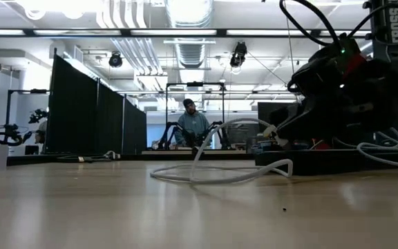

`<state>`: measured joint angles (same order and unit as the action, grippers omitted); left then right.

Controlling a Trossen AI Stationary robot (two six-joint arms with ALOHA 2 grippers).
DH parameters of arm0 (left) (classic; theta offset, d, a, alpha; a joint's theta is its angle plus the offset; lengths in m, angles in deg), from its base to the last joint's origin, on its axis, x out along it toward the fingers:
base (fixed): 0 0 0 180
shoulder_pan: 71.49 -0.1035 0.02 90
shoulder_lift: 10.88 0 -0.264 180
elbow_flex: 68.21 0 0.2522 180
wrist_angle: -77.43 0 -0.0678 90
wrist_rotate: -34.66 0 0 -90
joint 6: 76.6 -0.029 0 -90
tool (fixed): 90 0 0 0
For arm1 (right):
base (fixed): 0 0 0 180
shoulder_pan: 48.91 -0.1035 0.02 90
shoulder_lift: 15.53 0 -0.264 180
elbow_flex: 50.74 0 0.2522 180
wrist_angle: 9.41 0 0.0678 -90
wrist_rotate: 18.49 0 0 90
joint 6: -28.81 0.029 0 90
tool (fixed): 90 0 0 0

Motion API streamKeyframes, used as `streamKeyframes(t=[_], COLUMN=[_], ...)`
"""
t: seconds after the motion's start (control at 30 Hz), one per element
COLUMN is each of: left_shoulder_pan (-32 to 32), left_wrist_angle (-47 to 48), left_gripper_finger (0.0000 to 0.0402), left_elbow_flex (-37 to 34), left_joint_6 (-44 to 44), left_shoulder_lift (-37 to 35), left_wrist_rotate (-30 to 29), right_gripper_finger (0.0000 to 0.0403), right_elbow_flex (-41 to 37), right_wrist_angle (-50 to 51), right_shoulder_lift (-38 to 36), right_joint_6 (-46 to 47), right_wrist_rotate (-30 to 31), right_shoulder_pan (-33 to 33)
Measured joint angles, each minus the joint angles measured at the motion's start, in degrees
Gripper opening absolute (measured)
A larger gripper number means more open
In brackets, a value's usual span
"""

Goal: Plug in charger cables
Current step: Insert the top left white charger cable into the black outlet extension

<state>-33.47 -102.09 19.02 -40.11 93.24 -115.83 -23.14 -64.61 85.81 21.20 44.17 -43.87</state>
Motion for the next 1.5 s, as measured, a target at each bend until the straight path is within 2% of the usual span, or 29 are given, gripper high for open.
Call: streamKeyframes(t=[0.5, 0.93, 1.1, 1.23, 1.4, 1.5], left_shoulder_pan=[-0.92, -0.94, -0.94, -0.97, -1.28, -2.30], left_wrist_angle=[0.57, 0.66, 0.94, 0.94, 0.20, -1.78], left_gripper_finger=[0.0023, 0.0023, 0.0023, 0.0023, 0.0023, 0.0023], left_elbow_flex=[0.00, 0.00, 0.00, 0.00, 0.00, 0.00], left_joint_6=[0.00, 0.00, 0.00, 0.00, -1.82, -3.97], left_shoulder_lift=[0.00, 0.00, 0.00, 0.00, 0.01, 0.04], left_wrist_rotate=[0.08, 0.11, 0.11, 0.11, 1.17, 3.49], right_gripper_finger=[0.0010, 0.0010, 0.0010, 0.0010, 0.0010, 0.0010], right_elbow_flex=[-1.84, -1.88, -1.86, -1.85, 2.07, 6.03], right_wrist_angle=[6.48, 29.19, 33.93, 33.67, 36.88, 42.31], right_shoulder_lift=[-4.82, -18.90, -20.95, -23.05, -29.07, -32.06], right_joint_6=[-0.04, -6.44, -7.27, -5.55, -4.51, -4.39], right_wrist_rotate=[1.59, 6.78, 9.31, 9.58, 9.98, 9.80], right_shoulder_pan=[0.00, 0.00, 0.00, 0.00, 0.00, 0.00])
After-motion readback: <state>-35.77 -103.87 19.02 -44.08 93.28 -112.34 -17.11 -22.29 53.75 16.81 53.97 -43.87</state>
